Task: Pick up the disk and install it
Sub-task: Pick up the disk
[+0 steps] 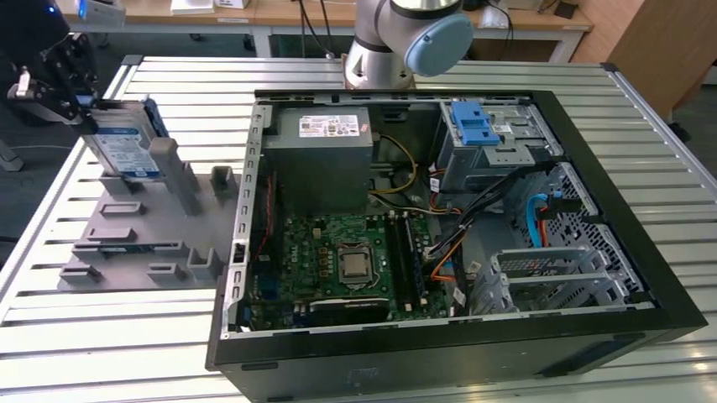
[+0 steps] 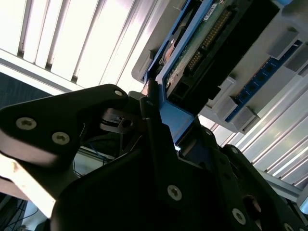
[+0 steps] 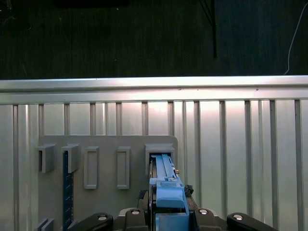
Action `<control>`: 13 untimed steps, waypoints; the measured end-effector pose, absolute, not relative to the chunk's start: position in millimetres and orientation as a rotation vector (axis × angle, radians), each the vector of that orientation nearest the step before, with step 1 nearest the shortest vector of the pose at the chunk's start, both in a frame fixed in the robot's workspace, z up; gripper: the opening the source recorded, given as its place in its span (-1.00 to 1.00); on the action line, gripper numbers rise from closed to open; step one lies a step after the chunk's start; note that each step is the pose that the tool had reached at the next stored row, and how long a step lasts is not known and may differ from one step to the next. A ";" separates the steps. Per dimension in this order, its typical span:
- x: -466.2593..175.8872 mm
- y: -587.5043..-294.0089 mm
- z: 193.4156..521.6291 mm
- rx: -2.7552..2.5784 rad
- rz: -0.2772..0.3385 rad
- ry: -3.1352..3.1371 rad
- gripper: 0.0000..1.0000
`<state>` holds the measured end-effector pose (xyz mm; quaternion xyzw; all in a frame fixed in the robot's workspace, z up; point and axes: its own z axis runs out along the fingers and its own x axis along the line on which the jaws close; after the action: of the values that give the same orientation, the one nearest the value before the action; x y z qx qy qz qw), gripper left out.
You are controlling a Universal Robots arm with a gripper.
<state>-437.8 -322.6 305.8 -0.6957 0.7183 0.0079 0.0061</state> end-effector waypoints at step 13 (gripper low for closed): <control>-437.8 -322.6 310.5 -2.177 0.025 2.248 -0.27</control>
<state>-437.8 -322.6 310.5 -0.6956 0.7183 0.0079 0.0061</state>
